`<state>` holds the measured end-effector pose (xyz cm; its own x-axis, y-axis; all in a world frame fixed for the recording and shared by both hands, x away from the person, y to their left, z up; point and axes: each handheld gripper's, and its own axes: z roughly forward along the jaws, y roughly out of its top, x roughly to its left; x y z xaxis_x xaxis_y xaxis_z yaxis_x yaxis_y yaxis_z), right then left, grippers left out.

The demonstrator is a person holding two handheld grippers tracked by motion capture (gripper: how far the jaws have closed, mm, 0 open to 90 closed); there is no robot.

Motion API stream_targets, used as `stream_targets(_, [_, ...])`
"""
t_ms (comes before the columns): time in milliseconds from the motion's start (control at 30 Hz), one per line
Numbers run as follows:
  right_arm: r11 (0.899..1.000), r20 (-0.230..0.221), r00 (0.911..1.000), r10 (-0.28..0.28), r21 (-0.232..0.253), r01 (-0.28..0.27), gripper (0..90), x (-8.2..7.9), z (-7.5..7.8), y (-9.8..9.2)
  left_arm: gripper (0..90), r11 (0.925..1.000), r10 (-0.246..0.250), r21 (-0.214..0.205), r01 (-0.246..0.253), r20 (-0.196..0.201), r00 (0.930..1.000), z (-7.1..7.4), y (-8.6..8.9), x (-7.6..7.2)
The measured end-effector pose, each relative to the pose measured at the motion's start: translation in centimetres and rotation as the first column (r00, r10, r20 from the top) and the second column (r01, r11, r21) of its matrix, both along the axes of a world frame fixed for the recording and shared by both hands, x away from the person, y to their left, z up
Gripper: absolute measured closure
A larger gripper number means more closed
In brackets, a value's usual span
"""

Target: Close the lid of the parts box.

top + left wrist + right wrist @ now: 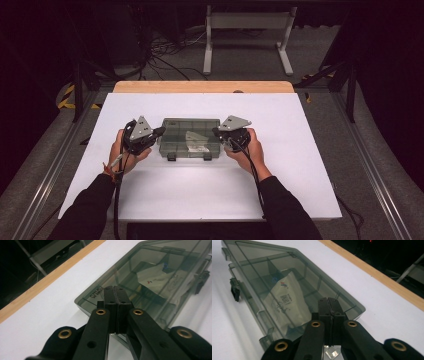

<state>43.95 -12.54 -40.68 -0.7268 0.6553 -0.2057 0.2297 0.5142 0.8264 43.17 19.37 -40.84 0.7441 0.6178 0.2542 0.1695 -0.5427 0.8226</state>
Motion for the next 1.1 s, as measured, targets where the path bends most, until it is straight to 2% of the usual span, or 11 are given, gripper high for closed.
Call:
stream_targets(133, [1.000, -0.002, 0.9999, 0.010, 0.009, -0.010, 90.0, -0.3, 0.2, -0.1, 89.8, 0.9999, -0.014, 0.009, 0.014, -0.007, 0.9999, -0.3, 0.0, -0.5])
stream_targets(300, [1.000, -0.023, 0.9994, 0.027, -0.001, -0.027, 90.0, -0.8, 0.2, 0.1, 89.8, 0.9994, -0.027, 0.019, 0.027, -0.010, 0.9996, -0.6, 0.0, -0.9])
stream_targets(333, [1.000, -0.026, 0.9992, 0.032, 0.000, -0.032, 90.0, -0.8, 0.2, 0.1, 89.8, 0.9995, -0.030, 0.012, 0.030, -0.013, 0.9995, -0.6, 0.0, -1.0])
stream_targets(600, [0.997, -0.035, 0.9971, 0.067, -0.022, -0.068, 90.0, -1.6, -0.4, 0.3, 89.8, 0.9982, -0.052, 0.029, 0.052, -0.018, 0.9985, -1.0, -0.2, -1.7])
stream_targets(1100, [0.996, -0.041, 0.9965, 0.073, -0.043, -0.075, 89.9, -2.4, -1.5, 0.1, 89.8, 0.9967, -0.069, 0.042, 0.070, -0.036, 0.9970, -1.8, -0.4, -2.4])
